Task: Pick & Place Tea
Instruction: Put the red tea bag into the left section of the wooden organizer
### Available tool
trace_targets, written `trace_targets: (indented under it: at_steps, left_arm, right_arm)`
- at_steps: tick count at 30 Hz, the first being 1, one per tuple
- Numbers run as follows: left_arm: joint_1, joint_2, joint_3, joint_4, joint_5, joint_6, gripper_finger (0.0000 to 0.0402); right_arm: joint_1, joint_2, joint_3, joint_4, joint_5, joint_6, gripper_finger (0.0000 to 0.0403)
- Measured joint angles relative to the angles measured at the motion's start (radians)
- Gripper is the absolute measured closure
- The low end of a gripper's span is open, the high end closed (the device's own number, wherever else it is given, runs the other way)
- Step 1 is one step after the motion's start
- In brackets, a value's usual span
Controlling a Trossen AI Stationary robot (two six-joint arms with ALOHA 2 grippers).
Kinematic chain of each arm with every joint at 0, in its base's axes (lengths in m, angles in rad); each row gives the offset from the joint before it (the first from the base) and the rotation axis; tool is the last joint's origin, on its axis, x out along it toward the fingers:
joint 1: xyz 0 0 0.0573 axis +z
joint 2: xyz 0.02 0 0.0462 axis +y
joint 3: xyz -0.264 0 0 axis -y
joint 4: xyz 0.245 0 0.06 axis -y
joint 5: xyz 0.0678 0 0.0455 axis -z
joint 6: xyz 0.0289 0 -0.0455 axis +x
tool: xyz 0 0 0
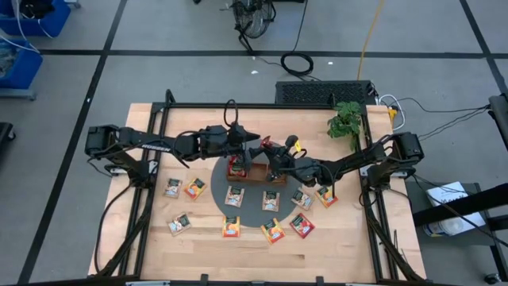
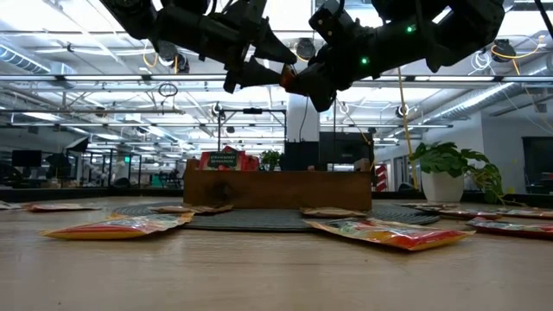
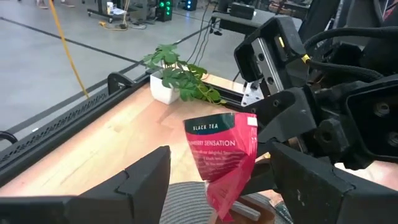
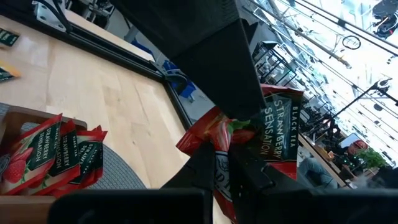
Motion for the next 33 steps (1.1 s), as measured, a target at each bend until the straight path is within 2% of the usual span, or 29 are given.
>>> trace_targets:
  at_steps: [2,5,11,13,17,22,29,33]
  left_arm:
    - [0.0,0.0,0.0,0.0,0.0,0.0,0.0143]
    - [0.0,0.0,0.0,0.0,0.0,-0.005,0.019]
    - [-0.001,0.0,0.0,0.002,0.003,0.004,0.0353]
    - [-0.001,0.0,0.0,0.004,0.005,0.004,0.0387]
    - [-0.001,0.0,0.0,0.003,0.009,0.039,0.0396]
    - [-0.001,-0.018,-0.001,-0.015,0.016,0.095,0.0398]
    - [-0.003,-0.099,-0.002,-0.148,-0.029,0.159,0.04]
    - [-0.019,-0.143,-0.002,-0.247,-0.028,0.197,0.04]
  right_arm:
    - [0.0,0.0,0.0,0.0,0.0,0.0,0.0388]
    - [0.0,0.0,0.0,0.0,0.0,0.0,0.0388]
    - [0.0,0.0,0.0,-0.001,0.001,0.0,0.0388]
    - [0.0,0.0,0.0,0.0,0.001,0.0,0.0388]
    - [0.0,0.0,0.0,0.0,0.001,0.008,0.0384]
    - [0.013,0.0,0.0,-0.001,0.028,0.026,0.0347]
    - [0.075,-0.002,0.002,0.0,0.18,0.007,0.0288]
    - [0.116,-0.013,0.0,-0.009,0.281,0.021,0.0271]
